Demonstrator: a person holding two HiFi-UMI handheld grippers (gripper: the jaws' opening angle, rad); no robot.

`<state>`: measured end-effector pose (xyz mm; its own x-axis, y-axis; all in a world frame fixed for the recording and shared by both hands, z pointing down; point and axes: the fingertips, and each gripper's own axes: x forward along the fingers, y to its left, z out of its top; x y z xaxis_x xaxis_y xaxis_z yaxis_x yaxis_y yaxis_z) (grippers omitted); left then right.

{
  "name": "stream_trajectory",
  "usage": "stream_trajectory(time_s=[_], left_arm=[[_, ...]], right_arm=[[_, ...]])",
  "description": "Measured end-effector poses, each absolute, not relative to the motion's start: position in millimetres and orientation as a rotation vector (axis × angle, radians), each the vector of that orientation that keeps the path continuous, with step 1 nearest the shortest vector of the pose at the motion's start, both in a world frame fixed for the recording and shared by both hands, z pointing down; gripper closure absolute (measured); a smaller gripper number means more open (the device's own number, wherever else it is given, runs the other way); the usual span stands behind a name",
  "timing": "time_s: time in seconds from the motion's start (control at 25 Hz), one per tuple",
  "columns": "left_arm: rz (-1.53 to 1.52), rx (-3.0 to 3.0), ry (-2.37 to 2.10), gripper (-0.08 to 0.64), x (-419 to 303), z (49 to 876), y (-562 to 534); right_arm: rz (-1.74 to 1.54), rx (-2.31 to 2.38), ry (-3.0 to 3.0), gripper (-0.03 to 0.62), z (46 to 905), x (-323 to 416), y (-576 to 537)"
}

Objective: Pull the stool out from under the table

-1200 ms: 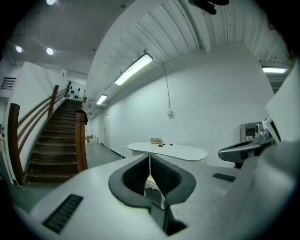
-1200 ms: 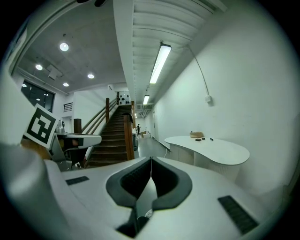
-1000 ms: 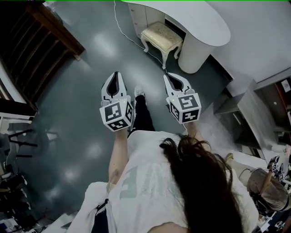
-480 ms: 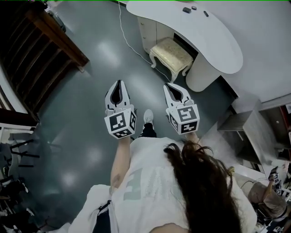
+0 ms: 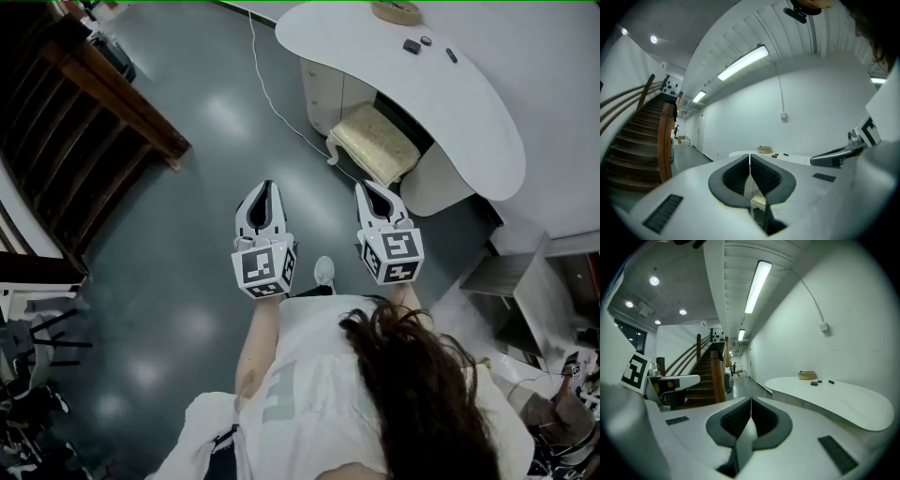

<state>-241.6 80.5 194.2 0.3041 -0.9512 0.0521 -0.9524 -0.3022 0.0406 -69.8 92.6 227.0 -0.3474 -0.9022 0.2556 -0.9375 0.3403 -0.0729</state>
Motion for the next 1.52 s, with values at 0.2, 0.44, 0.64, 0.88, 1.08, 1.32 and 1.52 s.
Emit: stream_trajectory(time_s=[0.2, 0.44, 0.64, 0.88, 1.08, 1.32, 1.52], left_arm=[[0.050, 2.501, -1.794, 0.526, -257, 196, 45], [0.025, 2.478, -1.777, 0.526, -263, 204, 29], [0.020, 2.422, -1.808, 0.526, -266, 214, 17], [0.016, 2.378, -1.883, 0.526, -269, 208, -2], [0.016, 2.340, -1.954, 0.526, -279, 203, -14], [0.053, 2.309, -2.005, 0.526, -281, 203, -24], [0.007, 2.327, -2.036, 0.525, -282, 196, -24]], right_arm=[[0.326, 1.700, -2.417, 0.561, 234, -92, 61], [0.329, 1.678, -2.402, 0.561, 241, -102, 38], [0.263, 1.644, -2.412, 0.561, 235, -106, 20], [0.251, 1.610, -2.455, 0.561, 228, -107, -13], [0.239, 1.561, -2.472, 0.561, 229, -117, -33], [0.239, 1.525, -2.515, 0.561, 224, -120, -46], [0.215, 1.489, -2.515, 0.560, 229, -123, -49]])
